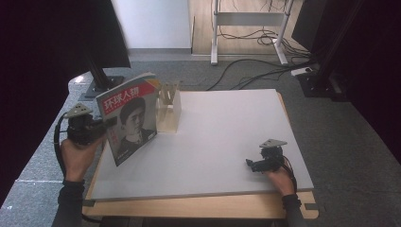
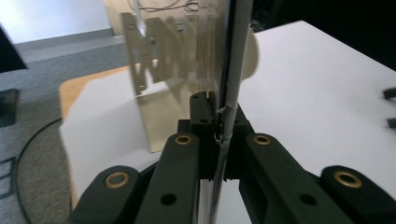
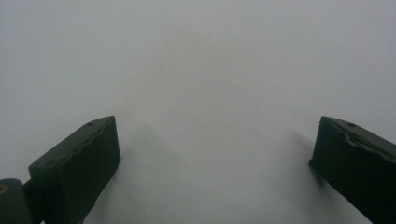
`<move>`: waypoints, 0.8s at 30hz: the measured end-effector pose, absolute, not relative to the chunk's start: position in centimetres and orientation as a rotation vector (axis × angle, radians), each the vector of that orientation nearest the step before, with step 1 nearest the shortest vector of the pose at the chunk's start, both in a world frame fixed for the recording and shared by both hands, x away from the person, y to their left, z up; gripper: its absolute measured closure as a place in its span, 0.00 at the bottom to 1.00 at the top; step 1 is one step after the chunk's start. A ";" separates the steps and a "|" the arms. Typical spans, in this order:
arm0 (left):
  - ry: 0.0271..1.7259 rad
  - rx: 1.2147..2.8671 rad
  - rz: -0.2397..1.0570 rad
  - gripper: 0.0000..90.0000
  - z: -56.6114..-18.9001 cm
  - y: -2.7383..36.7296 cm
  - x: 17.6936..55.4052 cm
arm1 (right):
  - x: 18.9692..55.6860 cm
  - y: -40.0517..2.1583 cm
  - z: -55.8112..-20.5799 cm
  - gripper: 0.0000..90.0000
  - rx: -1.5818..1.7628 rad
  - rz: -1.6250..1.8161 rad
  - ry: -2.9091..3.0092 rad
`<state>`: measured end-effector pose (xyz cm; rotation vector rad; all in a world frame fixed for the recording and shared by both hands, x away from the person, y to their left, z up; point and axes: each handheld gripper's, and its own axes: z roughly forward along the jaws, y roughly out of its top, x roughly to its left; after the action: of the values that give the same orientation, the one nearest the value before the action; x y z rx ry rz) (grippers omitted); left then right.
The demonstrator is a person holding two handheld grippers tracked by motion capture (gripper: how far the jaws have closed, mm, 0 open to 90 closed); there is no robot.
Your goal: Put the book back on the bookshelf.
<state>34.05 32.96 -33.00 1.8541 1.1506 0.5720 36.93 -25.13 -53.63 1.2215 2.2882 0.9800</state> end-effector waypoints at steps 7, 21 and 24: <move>1.213 1.838 0.619 0.97 -33.3 33.5 35.5 | 36.9 -25.1 -53.6 0.00 1.224 0.980 2.288; 1.255 1.761 0.668 0.97 -34.1 32.5 39.4 | 36.9 -25.1 -53.6 0.00 1.221 0.979 2.289; 1.261 1.741 0.688 0.97 -34.7 32.2 40.3 | 36.9 -25.1 -53.6 0.00 1.220 0.979 2.289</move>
<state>40.28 32.20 -34.66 1.7411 1.2611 0.6881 36.92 -25.13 -53.64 1.2204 2.2891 0.9794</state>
